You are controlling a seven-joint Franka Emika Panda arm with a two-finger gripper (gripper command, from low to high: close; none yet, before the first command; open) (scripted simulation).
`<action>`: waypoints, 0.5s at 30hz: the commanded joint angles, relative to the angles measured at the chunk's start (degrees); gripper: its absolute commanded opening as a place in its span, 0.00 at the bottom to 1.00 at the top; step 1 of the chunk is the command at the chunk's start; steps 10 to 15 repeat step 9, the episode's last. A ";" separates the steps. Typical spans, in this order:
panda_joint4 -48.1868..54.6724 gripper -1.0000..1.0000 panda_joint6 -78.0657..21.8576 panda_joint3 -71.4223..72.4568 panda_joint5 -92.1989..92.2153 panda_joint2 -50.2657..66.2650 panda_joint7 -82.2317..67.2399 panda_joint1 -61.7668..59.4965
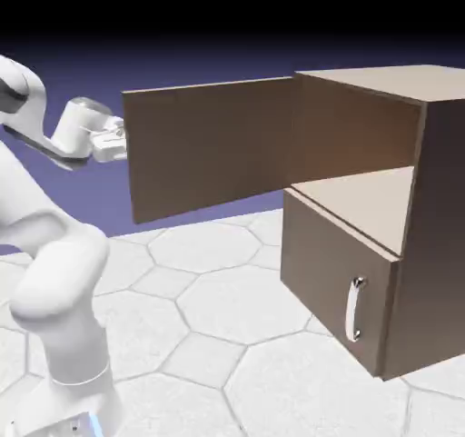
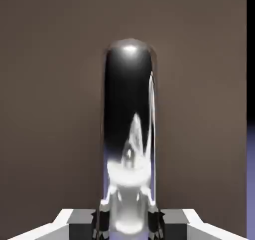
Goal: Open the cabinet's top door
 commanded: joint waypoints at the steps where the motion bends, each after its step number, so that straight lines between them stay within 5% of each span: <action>1: 1.44 0.00 -0.94 1.80 0.43 -0.20 0.02 -2.09; 9: 14.17 0.00 -8.71 15.61 3.15 -3.07 -0.12 -18.73; 15: 14.17 0.00 -8.71 15.61 3.15 -3.07 -0.12 -18.73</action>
